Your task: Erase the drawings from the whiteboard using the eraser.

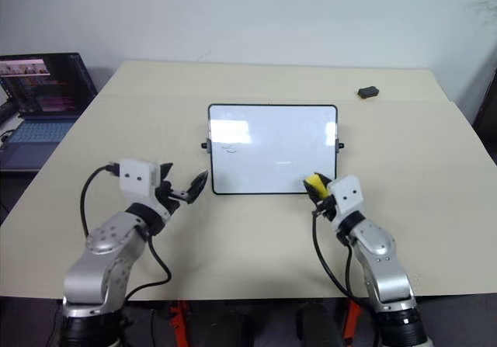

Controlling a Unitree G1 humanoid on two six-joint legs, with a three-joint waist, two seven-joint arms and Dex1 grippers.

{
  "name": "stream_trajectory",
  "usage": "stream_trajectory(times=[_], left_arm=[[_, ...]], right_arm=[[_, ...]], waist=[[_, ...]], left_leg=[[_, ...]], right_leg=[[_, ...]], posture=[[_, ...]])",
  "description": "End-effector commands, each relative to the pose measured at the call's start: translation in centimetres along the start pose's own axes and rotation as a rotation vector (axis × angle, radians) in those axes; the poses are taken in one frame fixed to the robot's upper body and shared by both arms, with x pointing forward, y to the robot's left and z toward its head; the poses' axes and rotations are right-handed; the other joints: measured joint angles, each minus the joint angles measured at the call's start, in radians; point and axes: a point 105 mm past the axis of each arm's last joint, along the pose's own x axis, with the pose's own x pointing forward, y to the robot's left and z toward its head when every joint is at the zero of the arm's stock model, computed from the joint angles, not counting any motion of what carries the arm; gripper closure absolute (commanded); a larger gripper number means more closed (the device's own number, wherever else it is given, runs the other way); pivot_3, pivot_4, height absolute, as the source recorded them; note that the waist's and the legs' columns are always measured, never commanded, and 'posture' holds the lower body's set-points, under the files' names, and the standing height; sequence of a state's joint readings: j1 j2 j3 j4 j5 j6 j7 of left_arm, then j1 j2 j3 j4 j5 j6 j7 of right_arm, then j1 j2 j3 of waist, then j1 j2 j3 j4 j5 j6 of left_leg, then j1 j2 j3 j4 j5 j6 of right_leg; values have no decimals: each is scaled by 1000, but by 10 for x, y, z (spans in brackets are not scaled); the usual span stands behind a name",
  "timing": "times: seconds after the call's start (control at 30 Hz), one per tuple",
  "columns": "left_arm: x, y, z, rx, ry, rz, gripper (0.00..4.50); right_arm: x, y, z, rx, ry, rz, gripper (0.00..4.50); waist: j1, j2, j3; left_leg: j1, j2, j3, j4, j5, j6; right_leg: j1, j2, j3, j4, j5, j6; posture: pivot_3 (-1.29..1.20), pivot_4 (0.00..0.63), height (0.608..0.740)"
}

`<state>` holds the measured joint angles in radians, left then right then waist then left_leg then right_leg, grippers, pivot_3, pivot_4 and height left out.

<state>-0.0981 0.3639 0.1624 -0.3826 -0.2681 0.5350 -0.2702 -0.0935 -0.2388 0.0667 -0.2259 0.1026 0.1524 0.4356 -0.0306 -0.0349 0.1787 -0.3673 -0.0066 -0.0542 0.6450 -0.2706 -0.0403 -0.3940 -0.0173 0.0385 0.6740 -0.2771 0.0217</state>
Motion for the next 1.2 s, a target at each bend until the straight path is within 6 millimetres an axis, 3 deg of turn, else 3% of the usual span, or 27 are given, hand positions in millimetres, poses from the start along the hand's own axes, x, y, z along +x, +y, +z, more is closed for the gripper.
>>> stream_trajectory(times=[0.03,0.17,0.27,0.47,0.73,0.97,1.2], left_arm=[[-4,3,17,6,-70,19,0],[-3,10,18,20,-32,6,0],[-2,13,19,36,18,-28,0],[-6,3,29,26,86,-221,0],[-6,29,42,31,127,-232,0],[-11,37,31,48,195,-193,0],[-11,29,30,55,199,-219,0]], right_arm=[[8,7,28,-77,-99,54,3357],[30,20,47,-221,-165,157,3357],[47,19,58,-317,-208,177,3357],[73,21,81,-343,-299,197,3357],[118,45,109,-407,-382,231,3357],[159,54,98,-481,-307,203,3357],[176,69,58,-524,-131,247,3357]], waist=[[0,0,0],[-3,0,0],[-2,0,0],[-1,0,1],[-8,1,1],[-13,1,1],[-15,1,1]], left_leg=[[0,0,0,0,0,0],[1,1,0,0,0,0],[2,1,0,0,0,0],[1,0,-1,0,0,0],[0,1,0,-1,0,0],[0,1,-1,-1,0,0],[-4,0,0,-1,0,0]], right_leg=[[0,0,0,0,0,0],[0,1,0,0,-3,4],[1,2,0,1,-3,4],[1,0,-1,0,0,0],[-1,1,-1,1,0,-1],[-2,1,-1,1,0,-1],[-7,0,0,2,0,-1]], posture=[[0,150,740],[0,150,740],[0,150,740],[0,150,740],[0,150,740],[0,150,740],[0,150,740]])
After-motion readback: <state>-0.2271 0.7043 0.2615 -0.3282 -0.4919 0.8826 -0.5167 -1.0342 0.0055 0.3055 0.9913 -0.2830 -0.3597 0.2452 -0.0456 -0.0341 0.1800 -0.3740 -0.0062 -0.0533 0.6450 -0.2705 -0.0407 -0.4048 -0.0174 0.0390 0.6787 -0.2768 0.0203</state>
